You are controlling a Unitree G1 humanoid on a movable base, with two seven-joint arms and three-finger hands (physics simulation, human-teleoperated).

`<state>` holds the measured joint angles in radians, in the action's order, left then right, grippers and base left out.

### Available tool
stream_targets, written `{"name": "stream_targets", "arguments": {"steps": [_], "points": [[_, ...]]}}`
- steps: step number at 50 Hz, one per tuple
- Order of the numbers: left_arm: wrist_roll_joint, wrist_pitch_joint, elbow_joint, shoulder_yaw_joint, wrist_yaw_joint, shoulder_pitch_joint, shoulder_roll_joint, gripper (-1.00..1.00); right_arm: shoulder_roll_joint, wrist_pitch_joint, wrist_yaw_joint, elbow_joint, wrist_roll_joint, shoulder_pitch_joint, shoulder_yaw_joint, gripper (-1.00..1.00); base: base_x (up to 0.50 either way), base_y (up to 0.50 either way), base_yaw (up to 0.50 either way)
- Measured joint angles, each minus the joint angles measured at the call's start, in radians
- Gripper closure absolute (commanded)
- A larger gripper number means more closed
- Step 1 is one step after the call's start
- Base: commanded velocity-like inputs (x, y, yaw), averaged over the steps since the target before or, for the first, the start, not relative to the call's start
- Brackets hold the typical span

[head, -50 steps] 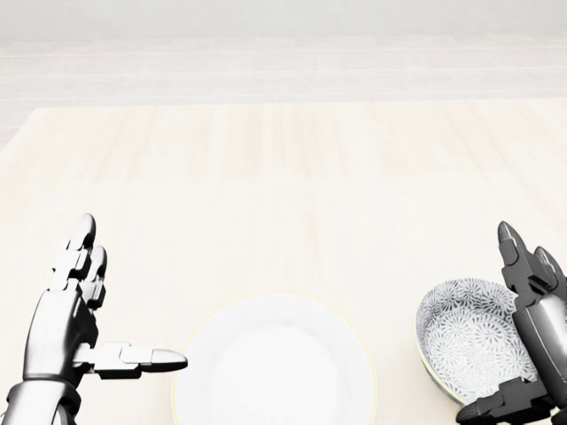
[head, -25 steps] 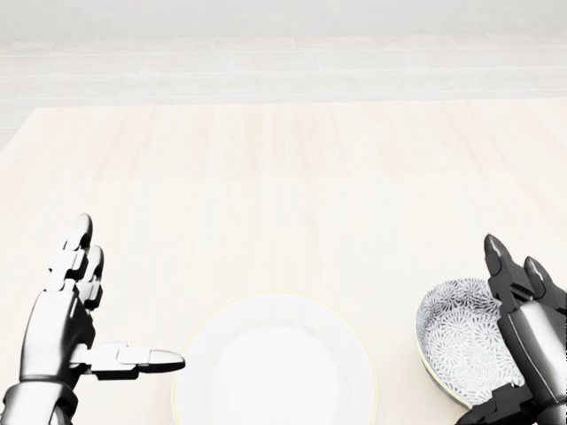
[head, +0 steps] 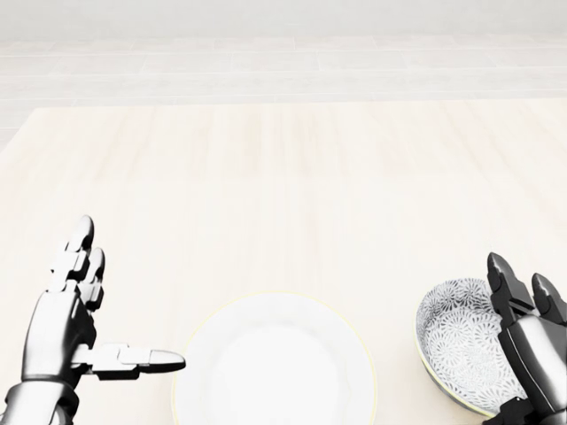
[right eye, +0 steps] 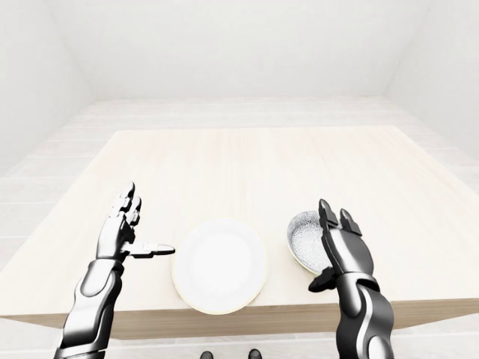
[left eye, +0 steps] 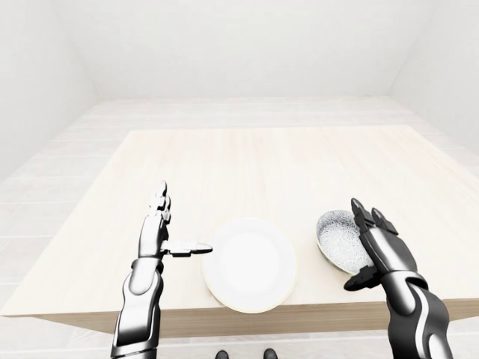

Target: Put the bowl on the plate.

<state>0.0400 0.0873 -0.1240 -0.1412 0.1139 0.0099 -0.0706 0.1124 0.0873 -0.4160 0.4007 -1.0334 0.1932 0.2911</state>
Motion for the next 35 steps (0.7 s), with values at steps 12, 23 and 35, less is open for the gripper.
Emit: {"name": "stream_targets", "arguments": {"steps": [12,23,35], "points": [[-0.002,-0.001,0.006,-0.001,0.001,0.007,0.0,-1.0,0.0,0.0,-0.001,-0.016,-0.064,0.01,-0.004,-1.0,0.0,0.0,0.0],[-0.003,-0.002,0.009,-0.003,0.001,0.008,0.0,-1.0,0.006,0.0,0.007,-0.032,-0.129,0.012,-0.013,-1.0,0.0,0.0,0.0],[-0.003,-0.004,0.01,-0.004,0.001,0.011,0.0,-1.0,0.01,0.0,0.035,-0.076,-0.211,0.006,-0.042,-1.0,0.0,0.0,0.0]]}}
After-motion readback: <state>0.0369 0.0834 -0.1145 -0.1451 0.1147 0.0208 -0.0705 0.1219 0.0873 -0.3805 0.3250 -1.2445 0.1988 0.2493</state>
